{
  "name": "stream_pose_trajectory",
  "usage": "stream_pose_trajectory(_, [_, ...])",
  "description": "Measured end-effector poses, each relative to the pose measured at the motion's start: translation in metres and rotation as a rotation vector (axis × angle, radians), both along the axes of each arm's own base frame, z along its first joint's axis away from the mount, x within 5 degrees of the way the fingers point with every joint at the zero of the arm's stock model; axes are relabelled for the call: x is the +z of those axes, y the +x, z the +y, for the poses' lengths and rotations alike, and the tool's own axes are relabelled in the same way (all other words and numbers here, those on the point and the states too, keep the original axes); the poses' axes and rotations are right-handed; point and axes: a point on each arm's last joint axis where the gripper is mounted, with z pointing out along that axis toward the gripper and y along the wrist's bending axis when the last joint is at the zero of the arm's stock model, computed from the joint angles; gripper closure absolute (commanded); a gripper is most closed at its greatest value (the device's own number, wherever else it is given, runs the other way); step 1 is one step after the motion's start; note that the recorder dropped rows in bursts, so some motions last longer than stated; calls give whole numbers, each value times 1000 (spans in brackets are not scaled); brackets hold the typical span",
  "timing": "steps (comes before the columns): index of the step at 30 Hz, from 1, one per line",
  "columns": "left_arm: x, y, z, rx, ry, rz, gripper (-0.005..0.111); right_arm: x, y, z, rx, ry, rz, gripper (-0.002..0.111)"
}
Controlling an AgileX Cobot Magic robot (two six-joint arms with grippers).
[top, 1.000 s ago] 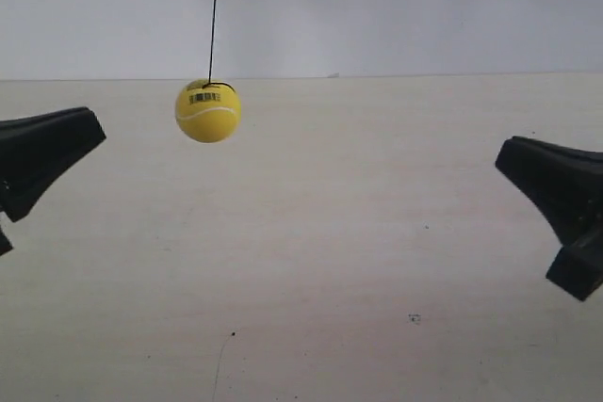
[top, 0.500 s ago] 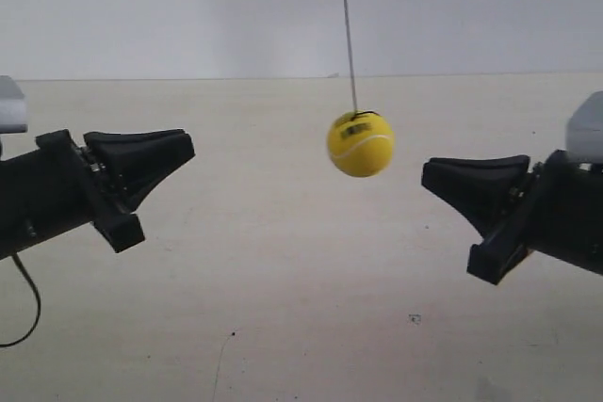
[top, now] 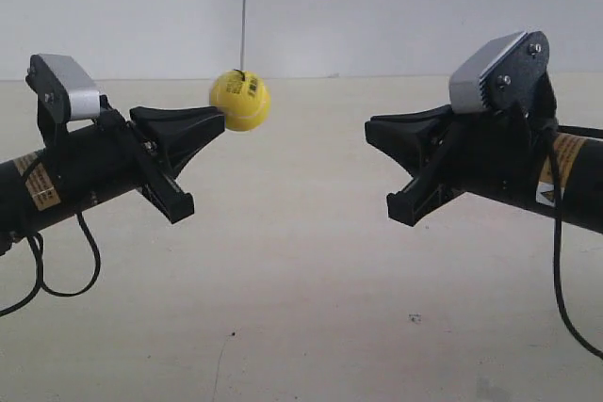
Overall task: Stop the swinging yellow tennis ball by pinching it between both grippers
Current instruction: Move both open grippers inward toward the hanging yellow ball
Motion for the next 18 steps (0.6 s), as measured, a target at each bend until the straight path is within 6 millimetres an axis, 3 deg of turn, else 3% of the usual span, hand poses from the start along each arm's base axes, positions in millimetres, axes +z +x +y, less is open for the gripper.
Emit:
stream_pose_trajectory(10, [-1, 5, 1, 31, 5, -15, 102, -9, 22, 7, 0, -15, 15, 108])
stream_pose_trajectory(18, [-10, 13, -4, -20, 29, -9, 102, -8, 24, 9, 21, -3, 1, 108])
